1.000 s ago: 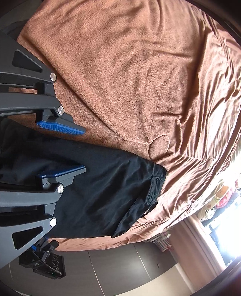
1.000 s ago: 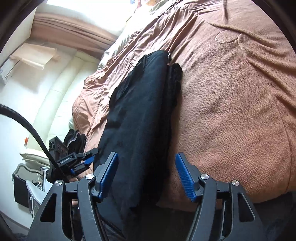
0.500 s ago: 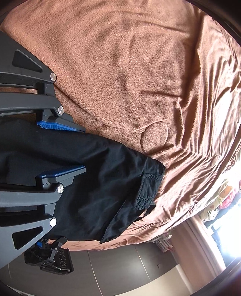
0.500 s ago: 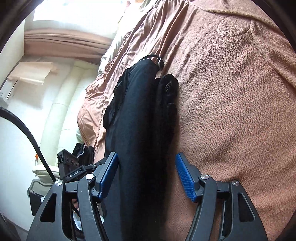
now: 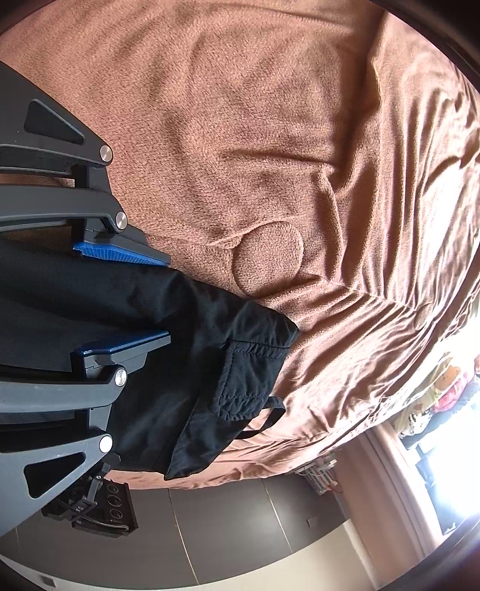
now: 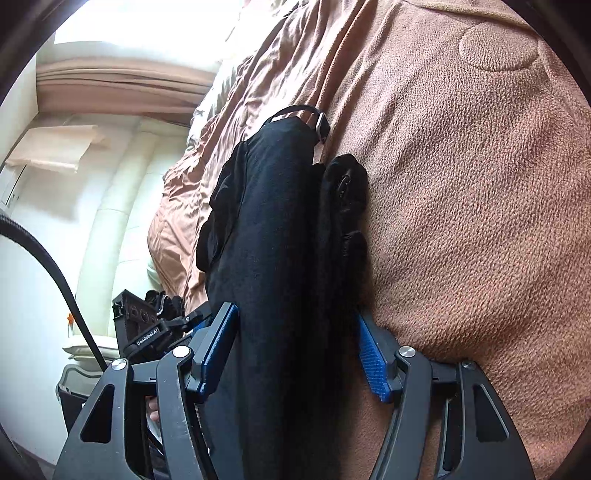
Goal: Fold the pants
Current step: 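Grasp the folded pants edge with the left tool while the right tool grips the other side, then lift the folded black pants off the bed with both tools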
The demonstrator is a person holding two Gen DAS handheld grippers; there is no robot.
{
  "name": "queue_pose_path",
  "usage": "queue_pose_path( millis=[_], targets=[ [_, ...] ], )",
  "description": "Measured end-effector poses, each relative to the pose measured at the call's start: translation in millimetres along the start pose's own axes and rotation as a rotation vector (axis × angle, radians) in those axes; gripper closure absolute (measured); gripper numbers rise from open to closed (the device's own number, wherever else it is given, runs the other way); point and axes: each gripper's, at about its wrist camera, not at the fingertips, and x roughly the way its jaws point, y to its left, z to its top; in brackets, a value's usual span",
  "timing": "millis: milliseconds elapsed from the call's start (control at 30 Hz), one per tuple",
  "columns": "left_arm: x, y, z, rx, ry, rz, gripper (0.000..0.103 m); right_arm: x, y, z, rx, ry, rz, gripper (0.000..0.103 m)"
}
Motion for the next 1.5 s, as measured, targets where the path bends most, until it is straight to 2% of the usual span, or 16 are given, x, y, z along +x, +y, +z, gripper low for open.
queue_pose_path(
  millis=[33, 167, 233, 367, 500, 733, 767, 800, 867, 967, 1033, 1133, 1500],
  targets=[
    [-0.5, -0.7, 0.7, -0.004, -0.001, -0.009, 0.067, -0.7, 2.8, -0.6, -0.005, 0.0, 0.0, 0.056],
    [-5.0, -7.4, 2.8, -0.005, -0.018, -0.053, 0.067, -11.1, 8.9, -2.9, -0.042, -0.004, 0.028, 0.069],
    [-5.4, -10.1, 2.5, 0.01, -0.019, -0.046, 0.067, -15.7, 11.7, -5.0, -0.057, -0.007, 0.031, 0.069],
    [-1.5, -4.1, 2.3, 0.003, -0.006, -0.038, 0.067, -16.3, 9.3, -9.7, -0.042, 0.021, -0.02, 0.067],
    [4.6, 3.7, 3.1, -0.014, 0.013, -0.059, 0.067, -15.0, 13.5, -11.2, -0.045, 0.055, -0.037, 0.054],
    [16.9, 6.5, 11.4, -0.021, 0.024, -0.1, 0.067, 5.6, 16.0, 1.2, -0.05, 0.085, -0.01, 0.054],
    [16.2, 6.2, 11.8, -0.021, 0.024, -0.103, 0.07, 8.5, 17.5, 3.3, -0.058, 0.084, -0.014, 0.054],
    [14.5, 5.1, 11.7, -0.018, 0.023, -0.113, 0.077, 9.5, 20.1, 3.6, -0.066, 0.082, -0.02, 0.055],
    [8.0, 3.1, 10.0, -0.005, 0.015, -0.132, 0.085, 9.6, 22.8, 4.3, -0.082, 0.077, -0.036, 0.06],
    [-0.5, -3.3, 7.5, 0.012, 0.001, -0.146, 0.091, 6.8, 26.6, -0.2, -0.094, 0.06, -0.033, 0.071],
    [-6.5, -7.9, 6.3, 0.016, -0.012, -0.158, 0.091, 3.0, 32.8, -3.7, -0.106, 0.05, -0.032, 0.076],
    [-19.2, -13.8, 3.2, 0.024, -0.032, -0.167, 0.092, 0.0, 45.6, -10.1, -0.129, 0.039, -0.043, 0.079],
    [-79.1, -29.9, -12.5, 0.059, -0.129, -0.21, 0.093, -15.2, 91.3, -40.2, -0.224, -0.011, -0.017, 0.081]
  ],
)
